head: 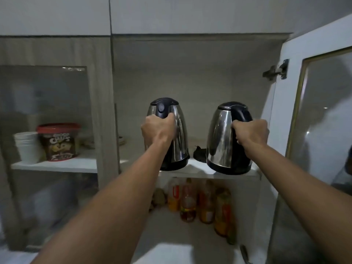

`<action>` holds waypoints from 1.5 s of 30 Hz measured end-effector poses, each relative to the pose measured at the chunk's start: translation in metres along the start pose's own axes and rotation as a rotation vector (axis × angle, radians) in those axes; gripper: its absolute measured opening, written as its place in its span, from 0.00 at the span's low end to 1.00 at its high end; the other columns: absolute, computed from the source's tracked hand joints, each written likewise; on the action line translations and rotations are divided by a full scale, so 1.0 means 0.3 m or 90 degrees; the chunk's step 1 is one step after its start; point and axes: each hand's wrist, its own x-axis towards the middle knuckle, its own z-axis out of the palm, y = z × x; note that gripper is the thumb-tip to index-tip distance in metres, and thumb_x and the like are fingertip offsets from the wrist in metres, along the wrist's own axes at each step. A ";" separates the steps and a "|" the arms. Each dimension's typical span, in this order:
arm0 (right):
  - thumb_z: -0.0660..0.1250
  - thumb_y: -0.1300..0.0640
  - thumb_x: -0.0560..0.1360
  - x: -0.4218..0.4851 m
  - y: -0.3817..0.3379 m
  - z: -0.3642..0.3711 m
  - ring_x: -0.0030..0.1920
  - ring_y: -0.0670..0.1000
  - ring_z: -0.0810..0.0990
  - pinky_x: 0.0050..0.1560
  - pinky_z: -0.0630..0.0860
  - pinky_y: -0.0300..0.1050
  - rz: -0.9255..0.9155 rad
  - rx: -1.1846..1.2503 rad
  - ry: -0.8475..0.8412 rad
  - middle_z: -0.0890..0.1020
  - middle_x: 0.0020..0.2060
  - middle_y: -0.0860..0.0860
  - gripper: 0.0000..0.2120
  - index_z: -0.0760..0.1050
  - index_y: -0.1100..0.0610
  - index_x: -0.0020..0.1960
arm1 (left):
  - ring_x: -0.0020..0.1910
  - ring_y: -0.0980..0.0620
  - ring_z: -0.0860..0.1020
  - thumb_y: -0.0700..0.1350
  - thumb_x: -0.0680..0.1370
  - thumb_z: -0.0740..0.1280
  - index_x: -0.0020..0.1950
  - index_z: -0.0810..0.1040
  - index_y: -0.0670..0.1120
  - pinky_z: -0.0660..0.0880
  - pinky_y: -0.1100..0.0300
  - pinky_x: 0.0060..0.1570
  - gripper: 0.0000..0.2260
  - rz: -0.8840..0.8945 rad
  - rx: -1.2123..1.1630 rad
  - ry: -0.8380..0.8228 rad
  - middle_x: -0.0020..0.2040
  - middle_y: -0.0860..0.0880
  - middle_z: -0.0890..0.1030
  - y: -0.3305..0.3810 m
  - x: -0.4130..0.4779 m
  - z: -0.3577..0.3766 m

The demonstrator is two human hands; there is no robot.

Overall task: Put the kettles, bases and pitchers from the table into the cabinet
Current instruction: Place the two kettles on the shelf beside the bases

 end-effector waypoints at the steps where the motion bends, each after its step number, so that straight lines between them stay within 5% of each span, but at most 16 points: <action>1: 0.69 0.54 0.64 0.040 0.007 0.028 0.37 0.59 0.85 0.39 0.82 0.50 -0.001 0.000 0.000 0.84 0.36 0.57 0.07 0.78 0.58 0.37 | 0.36 0.45 0.79 0.53 0.69 0.68 0.38 0.82 0.44 0.69 0.60 0.33 0.12 -0.003 0.009 0.001 0.37 0.45 0.81 -0.008 0.030 0.042; 8: 0.69 0.54 0.67 0.284 0.103 0.294 0.36 0.58 0.83 0.36 0.78 0.46 0.021 0.009 -0.015 0.84 0.36 0.56 0.07 0.79 0.58 0.40 | 0.38 0.44 0.77 0.53 0.71 0.68 0.43 0.82 0.42 0.70 0.59 0.36 0.14 -0.015 0.047 -0.015 0.41 0.44 0.81 -0.129 0.281 0.307; 14: 0.68 0.50 0.60 0.469 0.200 0.544 0.40 0.63 0.85 0.44 0.84 0.59 0.027 -0.033 -0.001 0.85 0.37 0.60 0.13 0.80 0.57 0.40 | 0.37 0.46 0.79 0.53 0.72 0.69 0.44 0.82 0.42 0.70 0.59 0.33 0.14 -0.024 0.036 -0.067 0.41 0.44 0.82 -0.259 0.484 0.497; 18: 0.69 0.54 0.65 0.514 0.236 0.619 0.29 0.59 0.81 0.29 0.77 0.46 0.062 -0.041 -0.022 0.82 0.32 0.58 0.08 0.78 0.60 0.36 | 0.34 0.46 0.76 0.51 0.73 0.68 0.39 0.78 0.42 0.67 0.61 0.29 0.13 -0.060 0.020 -0.088 0.33 0.47 0.77 -0.333 0.555 0.566; 21: 0.69 0.58 0.66 0.560 0.225 0.657 0.21 0.54 0.74 0.23 0.70 0.40 0.056 -0.052 -0.056 0.77 0.28 0.56 0.05 0.76 0.60 0.35 | 0.41 0.42 0.80 0.51 0.74 0.68 0.47 0.80 0.39 0.74 0.58 0.37 0.14 -0.052 0.029 -0.103 0.40 0.44 0.80 -0.331 0.591 0.586; 23: 0.68 0.59 0.66 0.566 0.218 0.670 0.21 0.55 0.74 0.23 0.70 0.40 0.041 -0.056 -0.074 0.77 0.28 0.57 0.05 0.75 0.60 0.35 | 0.45 0.40 0.81 0.50 0.74 0.67 0.50 0.80 0.38 0.77 0.56 0.41 0.15 -0.050 0.047 -0.104 0.45 0.42 0.81 -0.328 0.594 0.588; 26: 0.66 0.61 0.66 0.556 0.212 0.673 0.22 0.56 0.75 0.23 0.71 0.41 0.027 -0.078 -0.096 0.77 0.29 0.57 0.03 0.76 0.62 0.37 | 0.43 0.41 0.80 0.45 0.73 0.66 0.38 0.77 0.42 0.76 0.56 0.40 0.07 -0.057 0.062 -0.084 0.42 0.43 0.81 -0.325 0.558 0.580; 29: 0.66 0.62 0.68 0.525 0.214 0.658 0.24 0.56 0.75 0.21 0.68 0.38 0.000 -0.118 -0.129 0.78 0.30 0.57 0.02 0.76 0.62 0.38 | 0.40 0.43 0.77 0.42 0.73 0.65 0.31 0.70 0.46 0.73 0.57 0.39 0.11 -0.064 0.084 -0.067 0.40 0.45 0.79 -0.303 0.498 0.558; 36: 0.70 0.57 0.70 0.487 0.265 0.540 0.25 0.55 0.77 0.20 0.69 0.37 0.018 -0.085 -0.123 0.80 0.33 0.57 0.06 0.78 0.61 0.42 | 0.47 0.41 0.81 0.43 0.73 0.65 0.46 0.79 0.40 0.74 0.56 0.39 0.07 -0.024 0.124 -0.088 0.47 0.41 0.82 -0.272 0.400 0.553; 40: 0.71 0.55 0.70 0.486 0.262 0.530 0.28 0.57 0.79 0.28 0.75 0.44 0.022 -0.086 -0.122 0.81 0.33 0.58 0.08 0.77 0.60 0.40 | 0.39 0.44 0.78 0.41 0.74 0.65 0.50 0.80 0.37 0.67 0.61 0.28 0.10 -0.044 0.126 -0.087 0.44 0.43 0.81 -0.261 0.413 0.547; 45: 0.72 0.56 0.71 0.487 0.268 0.537 0.26 0.56 0.78 0.27 0.76 0.44 0.025 -0.084 -0.108 0.80 0.31 0.56 0.10 0.74 0.59 0.36 | 0.50 0.39 0.80 0.41 0.74 0.65 0.42 0.74 0.46 0.71 0.57 0.41 0.01 -0.064 0.106 -0.065 0.47 0.42 0.81 -0.282 0.415 0.530</action>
